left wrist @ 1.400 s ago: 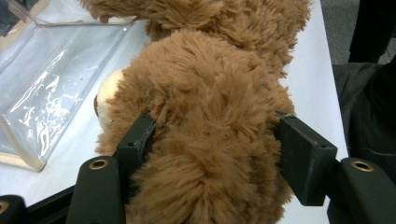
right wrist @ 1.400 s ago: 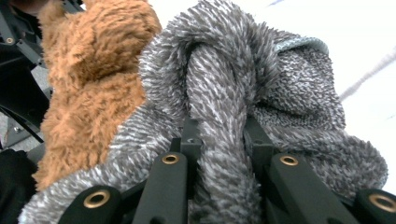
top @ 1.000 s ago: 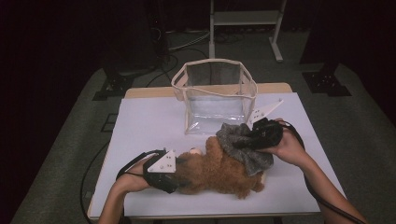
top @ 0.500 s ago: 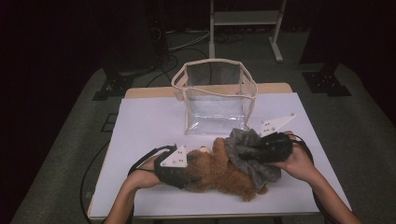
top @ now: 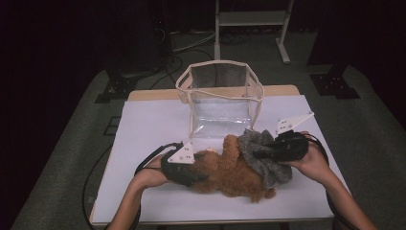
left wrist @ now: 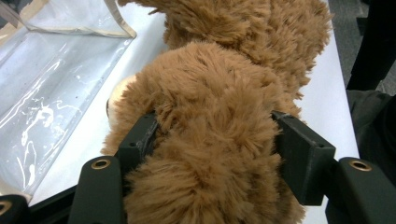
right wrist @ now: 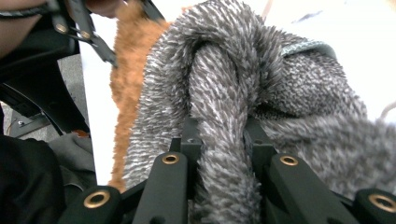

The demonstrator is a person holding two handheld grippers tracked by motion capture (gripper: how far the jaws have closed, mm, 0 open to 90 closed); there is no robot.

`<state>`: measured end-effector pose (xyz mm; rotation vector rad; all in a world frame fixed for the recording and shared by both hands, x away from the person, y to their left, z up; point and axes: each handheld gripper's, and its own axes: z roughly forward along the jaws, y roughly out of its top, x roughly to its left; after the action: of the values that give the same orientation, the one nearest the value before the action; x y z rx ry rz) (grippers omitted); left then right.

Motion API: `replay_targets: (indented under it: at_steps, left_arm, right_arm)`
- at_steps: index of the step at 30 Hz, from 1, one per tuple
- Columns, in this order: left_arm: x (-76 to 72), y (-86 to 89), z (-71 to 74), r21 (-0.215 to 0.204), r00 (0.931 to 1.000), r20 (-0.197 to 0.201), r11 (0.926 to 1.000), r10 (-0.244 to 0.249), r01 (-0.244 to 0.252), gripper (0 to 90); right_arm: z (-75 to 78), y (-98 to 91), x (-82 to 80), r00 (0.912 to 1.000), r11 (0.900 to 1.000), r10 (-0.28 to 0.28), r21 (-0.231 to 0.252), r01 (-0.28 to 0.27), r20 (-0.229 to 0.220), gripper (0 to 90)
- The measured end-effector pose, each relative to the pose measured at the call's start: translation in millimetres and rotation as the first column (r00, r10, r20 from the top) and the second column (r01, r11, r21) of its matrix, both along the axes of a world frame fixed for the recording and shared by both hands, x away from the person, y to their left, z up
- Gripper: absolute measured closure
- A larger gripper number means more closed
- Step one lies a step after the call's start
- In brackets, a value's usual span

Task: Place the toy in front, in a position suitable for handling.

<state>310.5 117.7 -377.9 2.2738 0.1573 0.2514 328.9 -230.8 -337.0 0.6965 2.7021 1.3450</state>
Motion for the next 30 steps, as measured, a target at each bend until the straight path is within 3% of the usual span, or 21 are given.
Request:
replay_targets:
  at_steps: [4,7,12,15,18,22,26,30]
  left_arm:
    - [4.4,-1.9,1.4,0.001,1.0000,-0.003,1.0000,0.006,-0.006,36.6]
    - [3.5,-2.5,0.9,-0.001,1.0000,-0.001,1.0000,-0.002,0.002,36.6]
    - [1.7,-1.1,0.0,0.000,1.0000,0.004,1.0000,-0.007,0.007,36.5]
    - [0.3,1.1,-0.9,0.000,0.9999,0.006,0.9999,-0.011,0.011,36.2]
    - [-0.1,2.5,-1.7,-0.011,1.0000,0.004,0.9999,-0.007,0.007,36.0]
    - [-0.9,1.6,-1.5,-0.014,0.9999,0.008,0.9999,-0.007,0.007,36.0]
    - [-0.9,1.4,-2.1,-0.020,0.9999,0.001,0.9997,-0.013,0.013,36.0]
    - [-2.1,2.4,-2.5,-0.014,0.9994,0.004,0.9993,-0.033,0.033,36.0]
  right_arm:
    - [16.7,5.5,-3.6,0.9991,0.9998,0.017,0.003,-0.017,0.038,74.2]
    - [20.6,20.1,0.3,0.9982,0.9991,0.042,-0.002,-0.042,0.044,74.1]
    - [9.5,52.6,13.9,0.9954,0.9950,0.095,-0.031,-0.095,0.009,74.1]
    - [-2.7,64.0,15.0,0.9934,0.9900,0.115,-0.082,-0.115,-0.007,74.1]
    - [-10.4,54.8,15.2,0.9952,0.9930,0.093,-0.069,-0.095,-0.029,74.2]
    - [-14.6,26.5,13.2,0.9982,0.9980,0.046,-0.042,-0.048,-0.038,74.3]
    - [-14.1,2.2,11.6,0.9993,0.9991,-0.009,-0.043,0.007,-0.037,74.3]
    - [-12.8,-8.5,17.4,0.9984,0.9976,-0.048,-0.051,0.046,-0.031,74.3]
